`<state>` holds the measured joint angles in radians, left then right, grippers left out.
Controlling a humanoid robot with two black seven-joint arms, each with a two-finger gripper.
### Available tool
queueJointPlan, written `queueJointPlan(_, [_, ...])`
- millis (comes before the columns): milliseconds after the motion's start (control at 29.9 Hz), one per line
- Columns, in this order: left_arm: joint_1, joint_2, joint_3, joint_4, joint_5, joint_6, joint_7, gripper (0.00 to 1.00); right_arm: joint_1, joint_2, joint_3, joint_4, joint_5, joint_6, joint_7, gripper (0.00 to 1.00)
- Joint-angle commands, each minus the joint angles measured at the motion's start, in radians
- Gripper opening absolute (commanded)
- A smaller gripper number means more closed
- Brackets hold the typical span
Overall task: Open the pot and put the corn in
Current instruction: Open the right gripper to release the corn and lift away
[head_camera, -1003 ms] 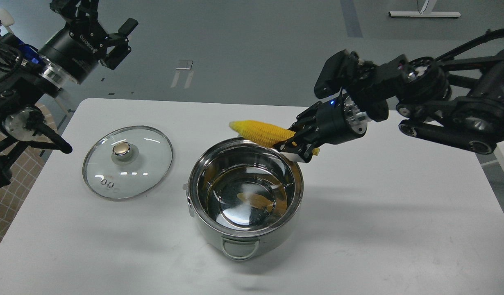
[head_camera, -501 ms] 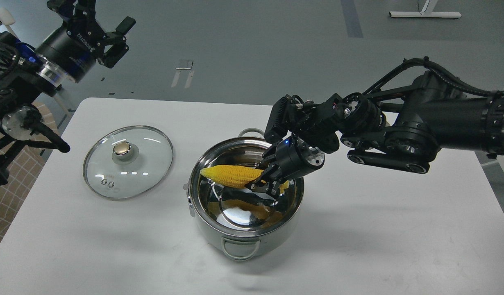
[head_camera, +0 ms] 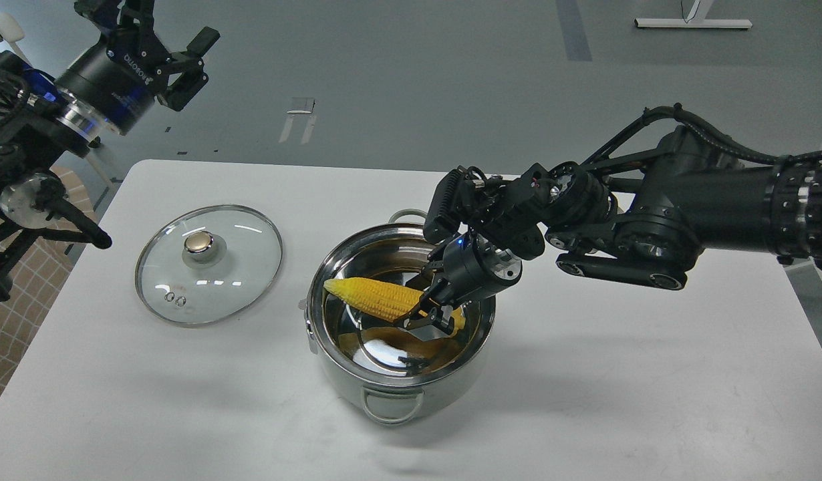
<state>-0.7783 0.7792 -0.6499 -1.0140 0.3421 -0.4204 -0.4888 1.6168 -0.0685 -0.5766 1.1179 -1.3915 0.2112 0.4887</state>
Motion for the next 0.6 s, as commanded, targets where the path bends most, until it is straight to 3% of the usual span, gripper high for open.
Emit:
queueJointPlan(0, [0.001, 0.003, 0.001, 0.000, 0.000, 0.000, 0.000, 0.92, 0.011, -0.013, 0.006, -0.003, 0.057, 0.001, 0.000, 0.93])
queueJointPlan(267, [0.002, 0.006, 0.001, 0.002, 0.001, 0.002, 0.000, 0.98, 0.055, -0.108, 0.118, -0.078, 0.198, -0.001, 0.000, 1.00])
queueJointPlan(568, [-0.001, -0.038, 0.000, 0.017, 0.001, 0.061, 0.000, 0.98, -0.092, -0.198, 0.371, -0.361, 0.564, -0.099, 0.000, 1.00])
